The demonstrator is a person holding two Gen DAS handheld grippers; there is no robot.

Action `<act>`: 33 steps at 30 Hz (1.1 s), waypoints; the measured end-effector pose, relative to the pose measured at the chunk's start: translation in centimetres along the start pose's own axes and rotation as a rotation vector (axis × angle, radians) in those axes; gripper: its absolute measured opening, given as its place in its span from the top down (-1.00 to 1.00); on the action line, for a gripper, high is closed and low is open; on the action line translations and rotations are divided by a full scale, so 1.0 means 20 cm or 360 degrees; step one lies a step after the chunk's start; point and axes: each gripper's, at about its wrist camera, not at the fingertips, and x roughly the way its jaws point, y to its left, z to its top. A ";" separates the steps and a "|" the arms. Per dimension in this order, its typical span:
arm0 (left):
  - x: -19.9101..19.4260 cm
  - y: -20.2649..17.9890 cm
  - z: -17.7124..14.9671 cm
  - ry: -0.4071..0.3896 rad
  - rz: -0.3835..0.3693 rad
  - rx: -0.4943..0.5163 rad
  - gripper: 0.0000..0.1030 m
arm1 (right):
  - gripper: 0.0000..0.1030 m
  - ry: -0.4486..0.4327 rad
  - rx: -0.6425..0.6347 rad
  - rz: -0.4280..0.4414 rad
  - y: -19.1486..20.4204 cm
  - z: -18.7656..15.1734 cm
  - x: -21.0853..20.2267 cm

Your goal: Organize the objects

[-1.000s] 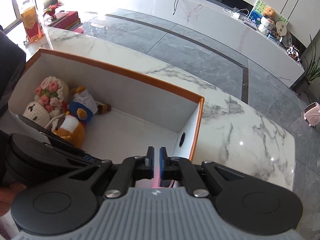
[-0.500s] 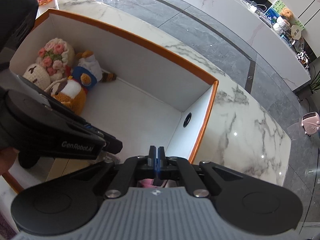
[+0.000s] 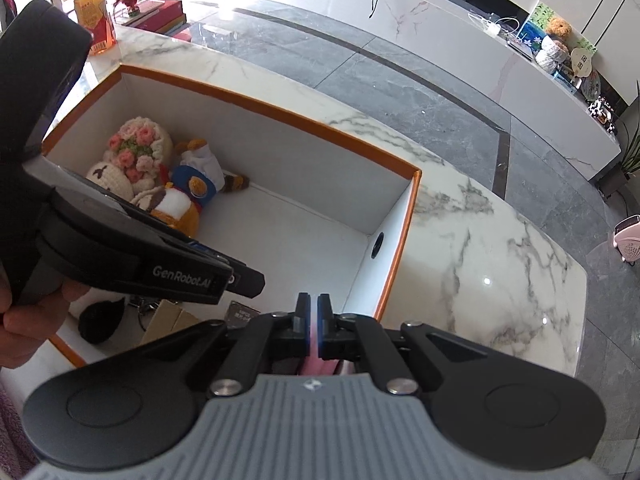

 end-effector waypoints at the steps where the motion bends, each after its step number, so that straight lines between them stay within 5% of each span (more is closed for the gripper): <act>1: -0.04 -0.03 -0.01 -0.0039 0.0013 0.0039 0.76 | 0.96 -0.0023 0.0010 0.0002 0.01 -0.01 -0.03; 8: -0.38 -0.24 -0.20 -0.0267 0.0014 0.0258 0.75 | 0.92 -0.0239 0.0145 0.0059 0.05 -0.21 -0.34; 13: -0.50 -0.33 -0.39 -0.0314 0.0008 0.0337 0.75 | 0.89 -0.0376 0.0305 0.0080 0.11 -0.46 -0.50; 20: -0.47 -0.43 -0.66 -0.0286 0.0086 0.0399 0.75 | 0.88 -0.0426 0.0545 0.0096 0.17 -0.82 -0.56; 26: -0.35 -0.41 -0.85 -0.0225 0.0161 0.0396 0.50 | 0.88 -0.0425 0.0647 0.0009 0.20 -1.08 -0.52; 28: -0.31 -0.38 -0.93 -0.0208 0.0169 0.0365 0.42 | 0.76 -0.0411 0.0689 -0.0022 0.21 -1.17 -0.48; 30: -0.28 -0.36 -0.98 -0.0203 0.0174 0.0333 0.19 | 0.38 -0.0402 0.0727 -0.0055 0.21 -1.23 -0.43; 33: -0.21 -0.36 -1.04 -0.0164 0.0219 0.0354 0.08 | 0.32 -0.0384 0.0791 -0.0099 0.19 -1.30 -0.35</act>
